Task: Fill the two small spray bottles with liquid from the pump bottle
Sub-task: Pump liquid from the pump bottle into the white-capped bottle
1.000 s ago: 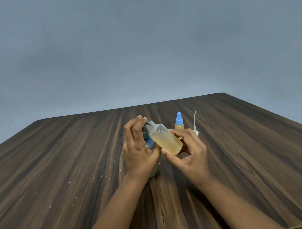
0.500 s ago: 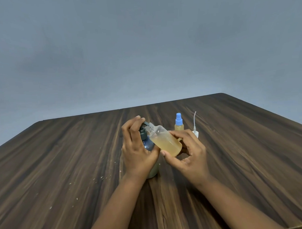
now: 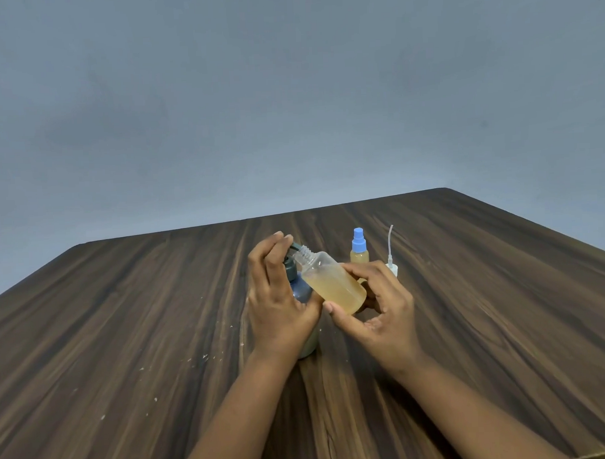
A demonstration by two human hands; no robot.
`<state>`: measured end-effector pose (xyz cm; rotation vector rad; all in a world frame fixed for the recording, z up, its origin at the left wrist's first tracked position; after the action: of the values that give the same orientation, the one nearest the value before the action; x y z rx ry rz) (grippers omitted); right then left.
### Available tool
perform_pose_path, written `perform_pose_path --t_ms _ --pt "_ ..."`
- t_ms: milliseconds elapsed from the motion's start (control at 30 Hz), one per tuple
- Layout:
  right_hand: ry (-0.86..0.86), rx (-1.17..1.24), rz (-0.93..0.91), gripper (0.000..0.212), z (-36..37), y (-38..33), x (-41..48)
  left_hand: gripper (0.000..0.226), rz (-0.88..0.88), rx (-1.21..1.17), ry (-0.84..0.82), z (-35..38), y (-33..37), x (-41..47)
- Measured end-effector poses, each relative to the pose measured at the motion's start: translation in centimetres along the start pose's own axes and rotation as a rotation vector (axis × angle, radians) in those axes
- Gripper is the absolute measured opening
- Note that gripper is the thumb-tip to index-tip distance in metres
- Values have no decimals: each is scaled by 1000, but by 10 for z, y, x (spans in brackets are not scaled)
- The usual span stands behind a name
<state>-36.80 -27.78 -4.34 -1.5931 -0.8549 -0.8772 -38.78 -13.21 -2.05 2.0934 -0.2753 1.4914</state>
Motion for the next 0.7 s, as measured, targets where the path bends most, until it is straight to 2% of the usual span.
perform_pose_path --t_ms 167,267,600,700 --pt "5 -13 -5 43 0 1 0 70 -1 -26 30 -1 1 0" --pt "2 -18 -7 44 0 1 1 77 2 11 9 1 2 -1" --pt "4 -16 0 45 0 1 1 69 12 -23 50 1 2 0" --pt "5 -16 -3 45 -1 0 0 74 11 -10 53 1 3 -1"
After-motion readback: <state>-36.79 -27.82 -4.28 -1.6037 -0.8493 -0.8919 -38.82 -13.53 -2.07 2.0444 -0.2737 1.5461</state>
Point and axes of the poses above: each hand's wrist, its own x-axis towards the middle knuckle, its own z-axis out of the palm, y = z × x, the point moved 3 cm from there along x, towards the middle knuckle
